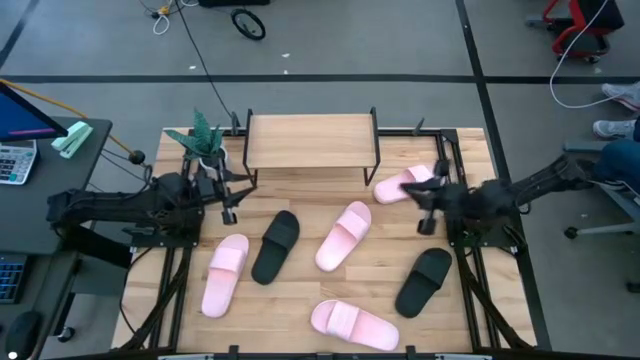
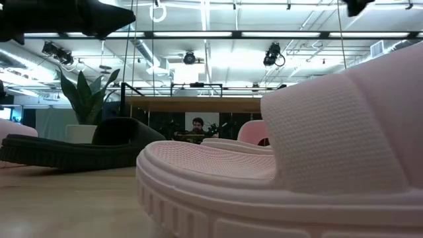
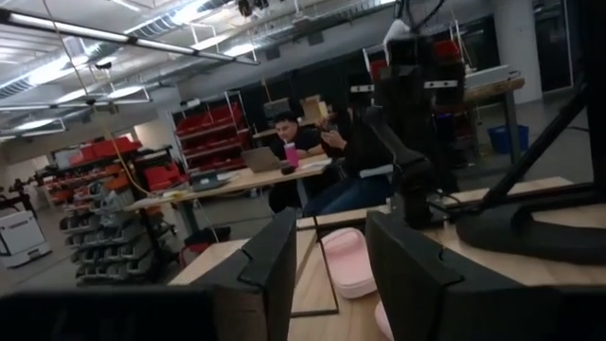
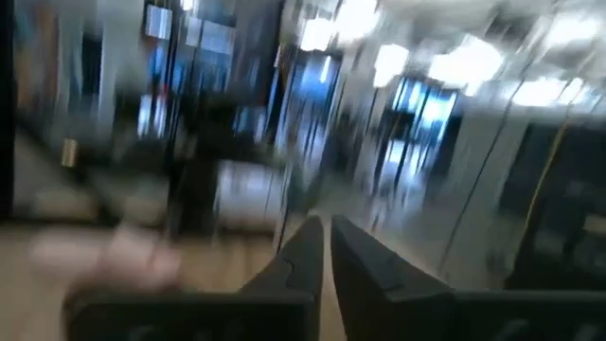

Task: Pick and place slides into the shelf
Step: Put the middle right pink slides on the shelf

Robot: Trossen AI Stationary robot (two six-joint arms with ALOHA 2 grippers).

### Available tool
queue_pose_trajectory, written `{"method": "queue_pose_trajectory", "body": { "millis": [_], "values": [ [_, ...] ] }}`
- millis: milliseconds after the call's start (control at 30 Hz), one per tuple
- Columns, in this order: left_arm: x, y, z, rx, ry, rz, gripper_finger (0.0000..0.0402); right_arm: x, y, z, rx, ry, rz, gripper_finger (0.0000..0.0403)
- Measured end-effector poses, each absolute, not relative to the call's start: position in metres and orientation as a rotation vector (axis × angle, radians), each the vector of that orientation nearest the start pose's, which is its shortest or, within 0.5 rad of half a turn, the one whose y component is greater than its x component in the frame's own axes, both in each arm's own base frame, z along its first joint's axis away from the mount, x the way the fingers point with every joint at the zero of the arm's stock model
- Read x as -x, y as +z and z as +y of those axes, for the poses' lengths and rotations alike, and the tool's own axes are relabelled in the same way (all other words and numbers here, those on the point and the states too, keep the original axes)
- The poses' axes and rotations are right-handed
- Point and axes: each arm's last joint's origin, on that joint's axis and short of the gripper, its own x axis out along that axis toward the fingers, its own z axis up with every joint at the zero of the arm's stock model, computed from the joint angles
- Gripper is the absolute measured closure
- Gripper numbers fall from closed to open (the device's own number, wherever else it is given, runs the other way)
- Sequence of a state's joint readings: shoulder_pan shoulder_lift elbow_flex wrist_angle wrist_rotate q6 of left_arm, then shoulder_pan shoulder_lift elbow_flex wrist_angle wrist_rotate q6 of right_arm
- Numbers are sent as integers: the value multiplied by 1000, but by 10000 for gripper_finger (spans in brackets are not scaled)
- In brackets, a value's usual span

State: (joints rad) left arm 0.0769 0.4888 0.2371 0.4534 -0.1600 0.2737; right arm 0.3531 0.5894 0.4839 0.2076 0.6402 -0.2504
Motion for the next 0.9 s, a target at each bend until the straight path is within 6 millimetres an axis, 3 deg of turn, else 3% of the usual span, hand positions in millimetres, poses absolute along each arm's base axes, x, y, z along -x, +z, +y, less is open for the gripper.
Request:
{"method": "queue_pose_trajectory", "body": {
  "millis": [233, 500, 700, 900],
  "values": [
    [-136, 241, 15, -265, 259, -145, 270, -205, 278, 51, 107, -320, 372, 320],
    [-136, 241, 15, -265, 259, -143, 264, -273, 228, 72, 16, -284, 629, 260],
    [-136, 240, 15, -265, 259, -139, 260, -300, 195, 82, -89, -354, 712, 244],
    [-136, 239, 15, -266, 256, -118, 265, -307, 177, 86, 3, -394, 764, 247]
  ]
}}
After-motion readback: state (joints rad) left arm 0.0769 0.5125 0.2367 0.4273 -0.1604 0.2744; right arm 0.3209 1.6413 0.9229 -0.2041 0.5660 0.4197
